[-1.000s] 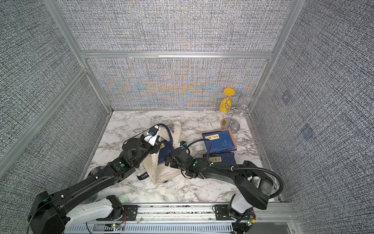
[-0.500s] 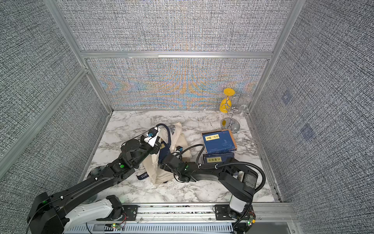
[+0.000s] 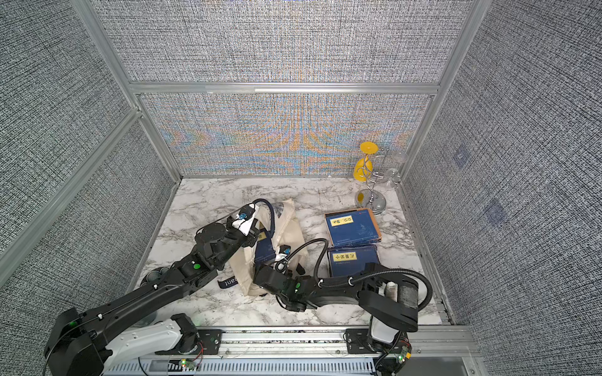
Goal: Take out the books from the canvas bag
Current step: Adjust the books in the canvas bag.
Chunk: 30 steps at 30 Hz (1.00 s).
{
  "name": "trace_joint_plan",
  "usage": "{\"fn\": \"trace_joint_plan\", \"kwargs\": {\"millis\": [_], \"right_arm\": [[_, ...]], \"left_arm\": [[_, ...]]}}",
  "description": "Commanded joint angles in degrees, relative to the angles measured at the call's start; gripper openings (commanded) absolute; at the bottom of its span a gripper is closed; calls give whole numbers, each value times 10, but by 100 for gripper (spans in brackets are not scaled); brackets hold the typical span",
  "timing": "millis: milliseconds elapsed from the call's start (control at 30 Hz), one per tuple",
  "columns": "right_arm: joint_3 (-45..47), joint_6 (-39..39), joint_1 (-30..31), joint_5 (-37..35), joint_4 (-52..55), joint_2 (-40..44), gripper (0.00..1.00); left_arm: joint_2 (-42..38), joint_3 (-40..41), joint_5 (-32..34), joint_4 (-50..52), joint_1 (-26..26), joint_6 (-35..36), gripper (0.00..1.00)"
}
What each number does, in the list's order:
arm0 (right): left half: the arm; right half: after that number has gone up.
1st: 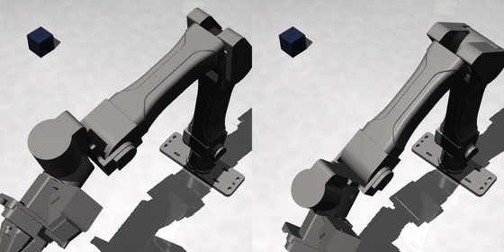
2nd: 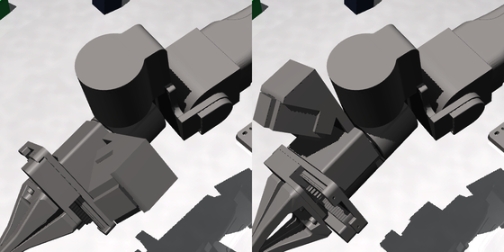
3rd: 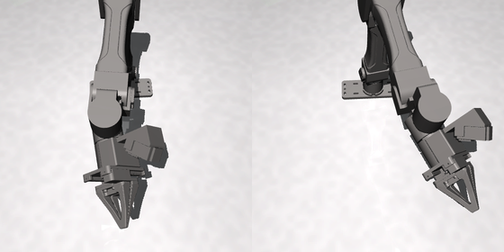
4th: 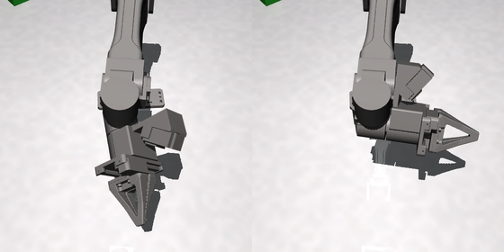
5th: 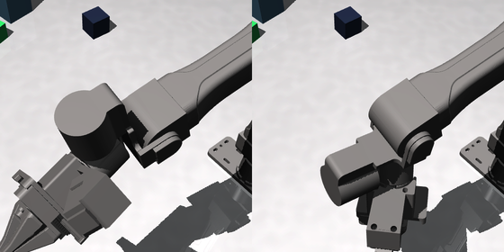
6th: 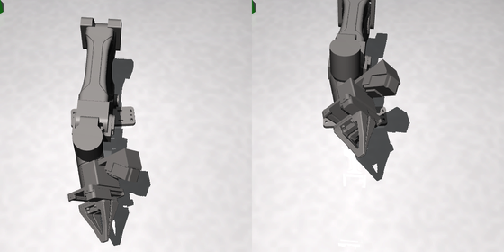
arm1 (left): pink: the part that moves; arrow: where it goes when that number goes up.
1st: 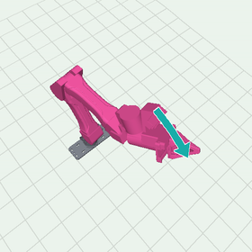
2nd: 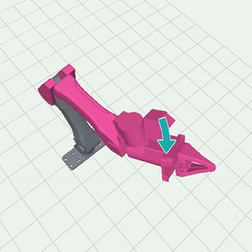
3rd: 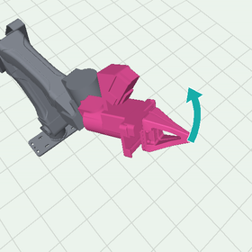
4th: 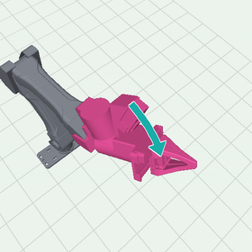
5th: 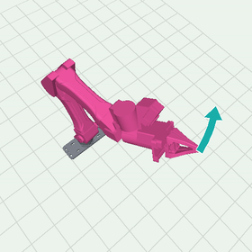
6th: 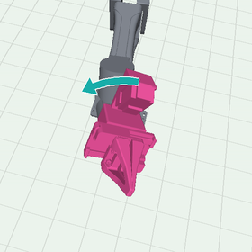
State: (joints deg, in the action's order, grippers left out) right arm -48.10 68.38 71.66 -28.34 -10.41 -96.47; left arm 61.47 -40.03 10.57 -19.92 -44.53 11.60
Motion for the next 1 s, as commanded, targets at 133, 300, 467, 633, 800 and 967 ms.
{"fn": "trace_joint_plan", "kwargs": {"millis": [133, 300, 467, 633, 800, 967], "right_arm": [[-39, -26, 7, -6, 12, -41, 86], [-42, -35, 48, -74, 43, -22, 86], [-36, -21, 63, -90, 51, -26, 87], [-39, -20, 49, -61, 30, -34, 88], [-27, -30, 12, 1, -19, -35, 88], [-32, -13, -9, 18, -13, -30, 88]], "left_arm": [[-11, 10, -18, -70, -1, -4, 0], [-12, 7, -8, -62, -1, -2, 0], [-11, 4, -6, -55, -1, -3, 0], [-19, 9, -12, -66, -1, -1, 0], [-28, 31, -45, -111, -1, 5, 0], [-37, 53, -77, -154, -2, 8, 0]]}}
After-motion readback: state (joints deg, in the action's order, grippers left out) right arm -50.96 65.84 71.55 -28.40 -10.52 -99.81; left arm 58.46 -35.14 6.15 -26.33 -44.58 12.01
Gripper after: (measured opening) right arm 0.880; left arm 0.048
